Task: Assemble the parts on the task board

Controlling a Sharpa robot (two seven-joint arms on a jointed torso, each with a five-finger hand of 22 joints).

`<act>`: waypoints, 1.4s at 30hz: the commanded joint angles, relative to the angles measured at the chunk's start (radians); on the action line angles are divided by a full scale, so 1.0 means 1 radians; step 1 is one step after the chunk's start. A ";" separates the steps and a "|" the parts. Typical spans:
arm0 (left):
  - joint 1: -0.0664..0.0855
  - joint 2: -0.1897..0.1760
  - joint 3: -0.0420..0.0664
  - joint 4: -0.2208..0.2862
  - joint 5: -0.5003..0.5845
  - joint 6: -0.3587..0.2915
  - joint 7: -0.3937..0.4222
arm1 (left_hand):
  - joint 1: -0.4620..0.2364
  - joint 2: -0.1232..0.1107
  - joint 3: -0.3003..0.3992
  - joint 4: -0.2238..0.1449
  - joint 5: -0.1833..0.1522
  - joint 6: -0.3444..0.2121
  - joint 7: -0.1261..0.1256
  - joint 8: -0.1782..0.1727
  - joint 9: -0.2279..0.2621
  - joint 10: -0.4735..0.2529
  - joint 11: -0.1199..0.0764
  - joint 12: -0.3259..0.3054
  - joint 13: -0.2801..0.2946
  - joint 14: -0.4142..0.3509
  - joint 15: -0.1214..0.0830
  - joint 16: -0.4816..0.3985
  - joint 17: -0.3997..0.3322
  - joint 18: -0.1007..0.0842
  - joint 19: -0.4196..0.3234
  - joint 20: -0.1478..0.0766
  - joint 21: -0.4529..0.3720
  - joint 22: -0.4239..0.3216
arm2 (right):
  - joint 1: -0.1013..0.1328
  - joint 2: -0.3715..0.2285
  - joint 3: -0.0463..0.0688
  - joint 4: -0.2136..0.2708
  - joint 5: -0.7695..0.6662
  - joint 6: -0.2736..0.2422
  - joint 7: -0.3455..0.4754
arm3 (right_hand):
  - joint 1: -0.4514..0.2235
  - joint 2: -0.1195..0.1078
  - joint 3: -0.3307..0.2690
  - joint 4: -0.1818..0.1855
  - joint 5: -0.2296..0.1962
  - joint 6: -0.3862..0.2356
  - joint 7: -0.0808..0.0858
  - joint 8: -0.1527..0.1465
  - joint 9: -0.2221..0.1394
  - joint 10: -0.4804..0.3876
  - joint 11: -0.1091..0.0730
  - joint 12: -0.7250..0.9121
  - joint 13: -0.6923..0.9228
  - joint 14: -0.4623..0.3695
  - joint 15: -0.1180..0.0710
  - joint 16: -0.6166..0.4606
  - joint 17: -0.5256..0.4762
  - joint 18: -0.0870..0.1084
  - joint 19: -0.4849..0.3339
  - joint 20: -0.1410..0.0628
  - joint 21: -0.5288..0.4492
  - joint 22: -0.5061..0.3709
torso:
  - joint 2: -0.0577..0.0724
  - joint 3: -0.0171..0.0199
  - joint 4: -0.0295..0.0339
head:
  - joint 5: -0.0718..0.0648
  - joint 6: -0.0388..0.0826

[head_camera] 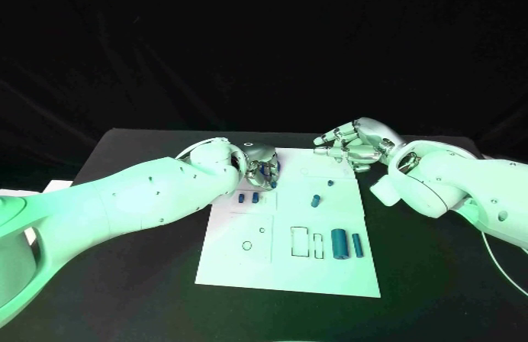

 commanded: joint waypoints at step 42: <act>0.000 0.015 0.003 -0.007 0.043 0.012 0.005 | 0.005 0.034 0.147 -0.052 0.000 0.071 -0.001 -0.008 -0.008 0.075 -0.010 -0.024 -0.001 0.042 -0.013 0.016 -0.007 -0.018 0.026 -0.010 0.047 0.046 | -0.001 0.002 0.000 0.002 -0.003 0.022 0.006 | 0.002 0.016 -0.008 0.004 0.006 -0.003 0.003 0.004 0.000 -0.006 0.000 0.009 0.001 0.011 0.008 -0.004 0.000 0.007 -0.005 0.003 -0.003 0.000 | -0.001 0.0009 0.0014 | -0.010 -0.004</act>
